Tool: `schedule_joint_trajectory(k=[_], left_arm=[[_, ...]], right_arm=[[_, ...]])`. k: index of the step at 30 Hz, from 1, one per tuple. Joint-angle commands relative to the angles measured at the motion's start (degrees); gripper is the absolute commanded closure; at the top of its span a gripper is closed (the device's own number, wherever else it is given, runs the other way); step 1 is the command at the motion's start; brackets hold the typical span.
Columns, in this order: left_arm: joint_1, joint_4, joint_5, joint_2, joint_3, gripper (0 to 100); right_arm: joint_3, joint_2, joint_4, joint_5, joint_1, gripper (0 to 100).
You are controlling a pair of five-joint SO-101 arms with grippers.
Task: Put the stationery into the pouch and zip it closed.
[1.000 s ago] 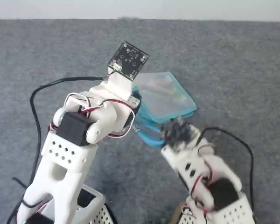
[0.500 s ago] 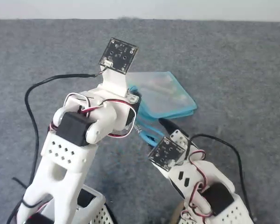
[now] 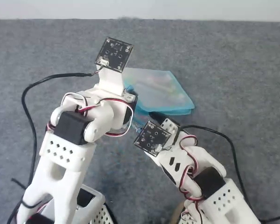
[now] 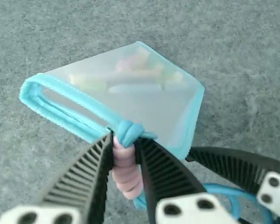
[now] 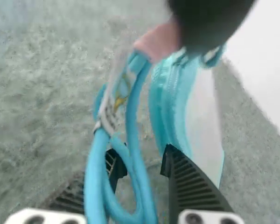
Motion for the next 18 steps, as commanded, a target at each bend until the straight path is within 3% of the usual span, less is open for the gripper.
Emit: schedule_joint_trajectory(k=[1,18], left_arm=[[-0.5,0.6,0.8,-2.7,-3.7,99],[-0.1,0.4,0.8,-2.5,-0.9,99]], right_arm=[[-4.2,0.6,-3.3,1.1,0.7,86.9],[-8.6,0.1,-2.9,1.9,2.2,87.2]])
